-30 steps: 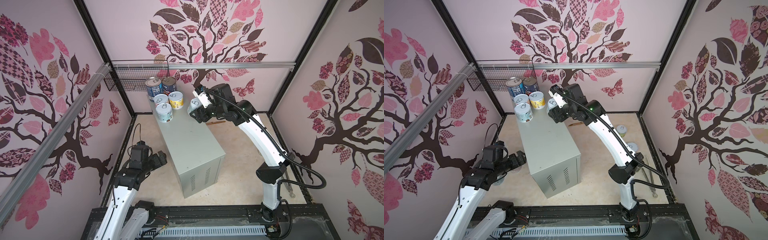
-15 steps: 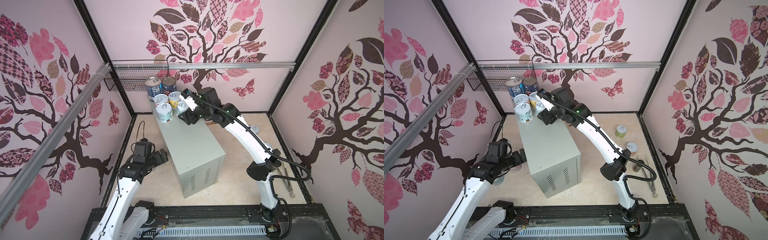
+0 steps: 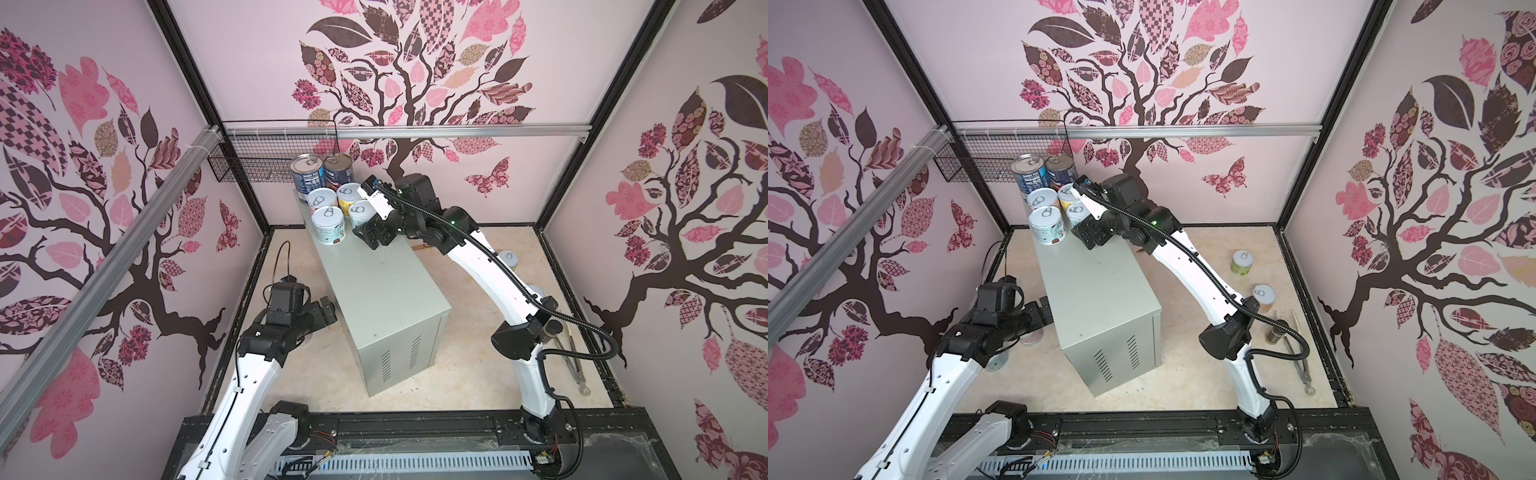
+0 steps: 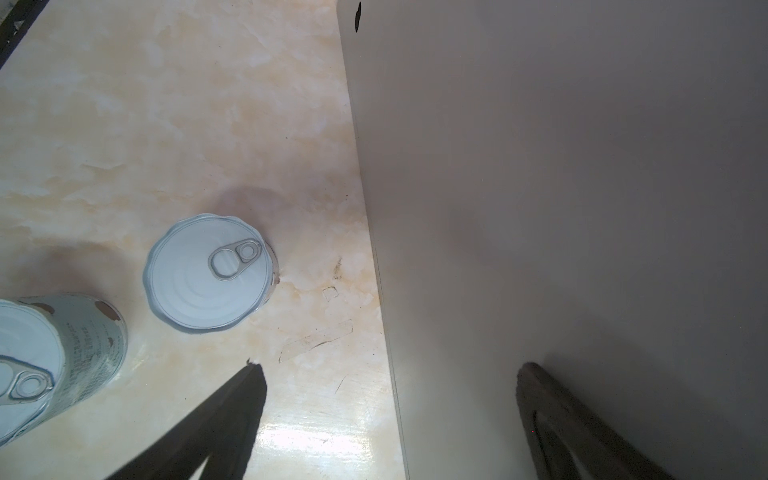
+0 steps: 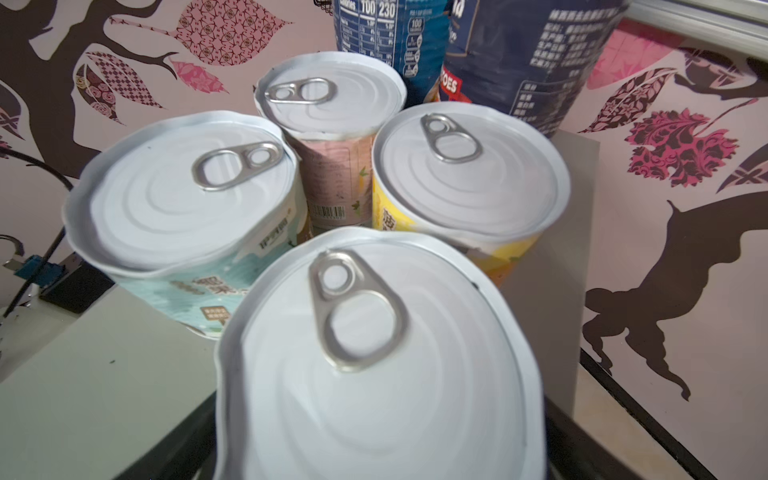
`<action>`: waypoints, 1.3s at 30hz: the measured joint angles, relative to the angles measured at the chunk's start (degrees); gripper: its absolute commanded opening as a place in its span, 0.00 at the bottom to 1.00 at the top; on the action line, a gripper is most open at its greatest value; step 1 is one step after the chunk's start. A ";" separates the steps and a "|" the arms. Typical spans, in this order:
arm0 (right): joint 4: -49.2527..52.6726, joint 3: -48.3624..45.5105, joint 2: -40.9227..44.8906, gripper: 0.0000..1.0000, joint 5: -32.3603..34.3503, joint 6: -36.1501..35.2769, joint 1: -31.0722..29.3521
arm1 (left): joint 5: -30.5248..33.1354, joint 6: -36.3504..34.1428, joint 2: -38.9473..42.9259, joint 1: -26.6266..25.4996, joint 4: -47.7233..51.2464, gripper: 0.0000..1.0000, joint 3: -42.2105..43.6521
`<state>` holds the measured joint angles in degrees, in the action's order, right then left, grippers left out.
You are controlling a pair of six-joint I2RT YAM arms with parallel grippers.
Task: Place and organize the canned foods onto the counter
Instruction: 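Carry the white-lidded can up over the cabinet top toward the grouped cans, then set the white-lidded can beside the teal and yellow cans and open the right gripper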
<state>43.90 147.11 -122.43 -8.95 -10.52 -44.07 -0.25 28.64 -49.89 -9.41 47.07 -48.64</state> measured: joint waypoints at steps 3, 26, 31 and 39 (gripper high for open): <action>-0.35 -0.20 0.00 0.96 -0.28 0.04 0.00 | 0.02 0.02 0.00 0.00 -0.11 0.98 0.00; -5.05 -5.01 0.22 0.76 -3.61 2.64 0.00 | 0.02 0.00 0.15 -0.17 -0.33 0.98 0.00; -5.09 -5.01 0.22 0.83 -3.74 2.86 -0.17 | 0.04 0.00 0.15 -0.17 -0.33 0.98 0.00; -5.07 -5.01 0.22 0.97 -3.54 2.97 -0.26 | 0.13 -0.13 0.35 -0.17 -0.33 0.98 0.00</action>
<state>38.83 142.10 -122.21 -12.49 -7.55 -44.34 -0.12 28.51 -49.54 -9.58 46.74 -48.64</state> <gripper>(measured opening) 0.955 0.981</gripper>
